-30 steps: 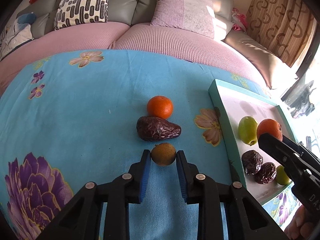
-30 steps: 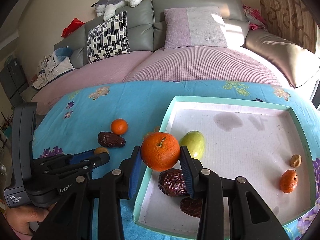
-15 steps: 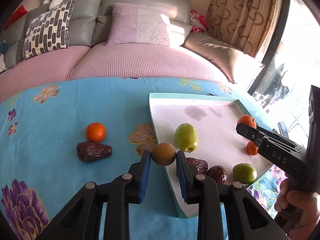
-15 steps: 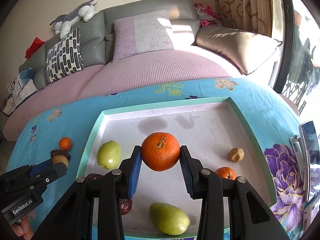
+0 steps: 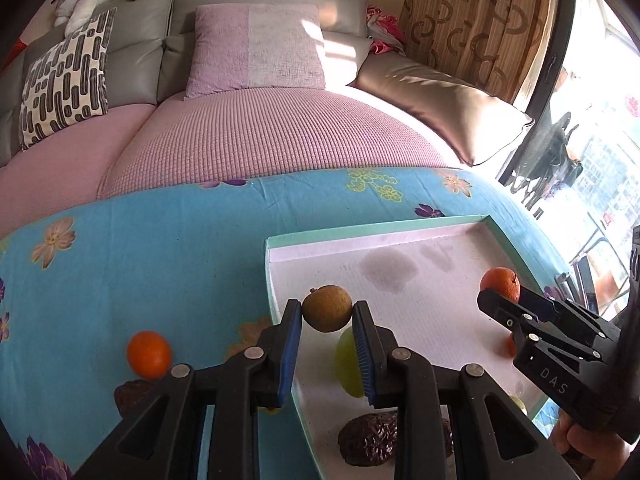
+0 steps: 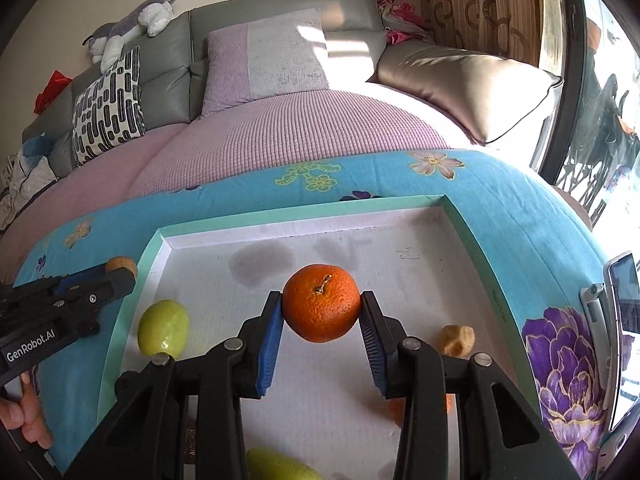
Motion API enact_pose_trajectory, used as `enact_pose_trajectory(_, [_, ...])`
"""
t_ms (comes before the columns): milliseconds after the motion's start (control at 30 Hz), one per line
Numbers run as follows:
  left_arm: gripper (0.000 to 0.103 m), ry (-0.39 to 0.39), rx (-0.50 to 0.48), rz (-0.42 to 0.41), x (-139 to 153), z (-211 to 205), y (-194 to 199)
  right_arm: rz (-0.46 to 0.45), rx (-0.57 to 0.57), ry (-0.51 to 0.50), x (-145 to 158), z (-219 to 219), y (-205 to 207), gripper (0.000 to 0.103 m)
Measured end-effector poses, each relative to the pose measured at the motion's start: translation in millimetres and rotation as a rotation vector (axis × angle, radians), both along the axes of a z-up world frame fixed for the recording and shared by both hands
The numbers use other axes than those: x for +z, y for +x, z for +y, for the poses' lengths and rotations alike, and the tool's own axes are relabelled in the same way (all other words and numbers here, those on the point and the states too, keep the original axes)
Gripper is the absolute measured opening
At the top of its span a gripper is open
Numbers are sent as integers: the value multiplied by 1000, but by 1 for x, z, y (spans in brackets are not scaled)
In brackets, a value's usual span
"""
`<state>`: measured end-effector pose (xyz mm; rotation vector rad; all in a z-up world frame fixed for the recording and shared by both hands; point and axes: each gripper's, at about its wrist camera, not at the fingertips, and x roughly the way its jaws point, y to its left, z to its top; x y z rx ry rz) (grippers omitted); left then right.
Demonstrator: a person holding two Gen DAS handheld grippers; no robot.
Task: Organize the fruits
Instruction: 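Carry the orange and brown fruit over the tray with both tools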
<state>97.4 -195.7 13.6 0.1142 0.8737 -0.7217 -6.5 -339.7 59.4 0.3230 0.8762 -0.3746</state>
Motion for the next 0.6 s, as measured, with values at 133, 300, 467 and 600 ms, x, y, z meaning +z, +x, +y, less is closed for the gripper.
enact_pose_trajectory(133, [28, 21, 5, 13, -8, -6, 8, 16, -2, -3, -5, -3, 4, 40])
enact_pose_trajectory(300, [28, 48, 19, 29, -16, -14, 15, 31, -15, -4, -9, -6, 4, 40])
enact_pose_trajectory(467, [28, 72, 27, 38, -21, -20, 16, 47, -26, -11, -12, -9, 1, 40])
enact_pose_trajectory(600, [28, 98, 15, 41, -23, -28, 14, 60, -44, -4, -14, -14, -3, 40])
